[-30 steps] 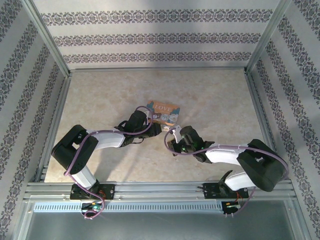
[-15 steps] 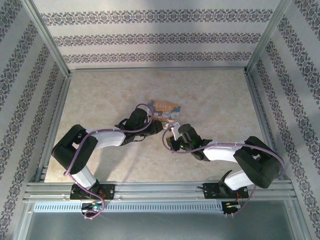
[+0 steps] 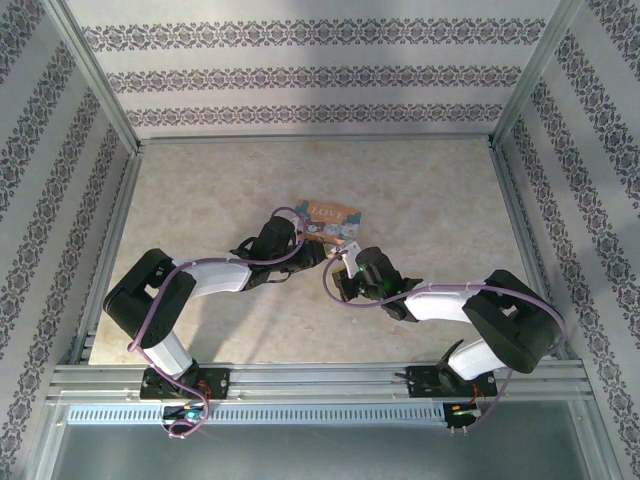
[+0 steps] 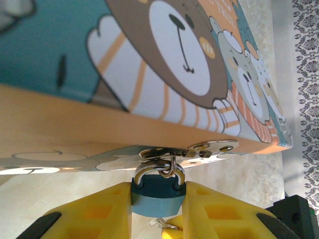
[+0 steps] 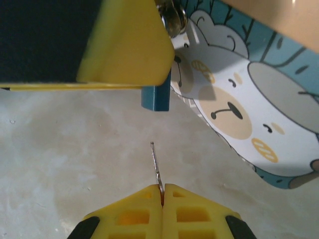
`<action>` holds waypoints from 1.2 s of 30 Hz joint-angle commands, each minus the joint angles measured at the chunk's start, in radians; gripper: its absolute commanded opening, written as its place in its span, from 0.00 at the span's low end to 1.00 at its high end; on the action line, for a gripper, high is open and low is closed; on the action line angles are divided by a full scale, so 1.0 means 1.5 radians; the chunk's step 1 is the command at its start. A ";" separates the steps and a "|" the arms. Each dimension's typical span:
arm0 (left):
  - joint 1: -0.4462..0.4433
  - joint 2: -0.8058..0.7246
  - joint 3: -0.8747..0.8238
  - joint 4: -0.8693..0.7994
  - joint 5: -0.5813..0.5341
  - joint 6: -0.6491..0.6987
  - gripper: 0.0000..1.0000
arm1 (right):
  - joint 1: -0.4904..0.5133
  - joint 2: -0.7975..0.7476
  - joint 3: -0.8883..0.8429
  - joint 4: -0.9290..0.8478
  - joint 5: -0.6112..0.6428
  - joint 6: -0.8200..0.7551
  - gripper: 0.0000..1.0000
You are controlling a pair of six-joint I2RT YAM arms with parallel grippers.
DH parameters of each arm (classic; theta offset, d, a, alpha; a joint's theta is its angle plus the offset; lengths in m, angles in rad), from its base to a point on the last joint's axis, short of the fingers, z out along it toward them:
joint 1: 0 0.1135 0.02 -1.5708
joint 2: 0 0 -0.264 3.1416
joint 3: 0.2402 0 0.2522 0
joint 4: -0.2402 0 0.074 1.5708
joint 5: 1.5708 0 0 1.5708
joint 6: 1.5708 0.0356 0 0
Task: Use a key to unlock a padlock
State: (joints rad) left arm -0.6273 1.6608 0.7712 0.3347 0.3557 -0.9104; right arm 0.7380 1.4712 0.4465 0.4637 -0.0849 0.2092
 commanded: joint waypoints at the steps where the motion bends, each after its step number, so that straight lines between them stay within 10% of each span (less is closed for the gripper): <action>1: -0.007 0.003 0.022 0.005 0.005 -0.009 0.28 | 0.009 0.014 0.018 0.032 0.010 -0.002 0.00; 36: -0.007 0.007 0.015 0.014 0.004 -0.013 0.28 | 0.007 0.012 0.015 0.061 0.024 0.027 0.00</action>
State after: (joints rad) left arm -0.6273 1.6615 0.7712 0.3351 0.3557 -0.9215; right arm 0.7380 1.4998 0.4629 0.5213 -0.0696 0.2329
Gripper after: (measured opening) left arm 0.281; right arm 0.051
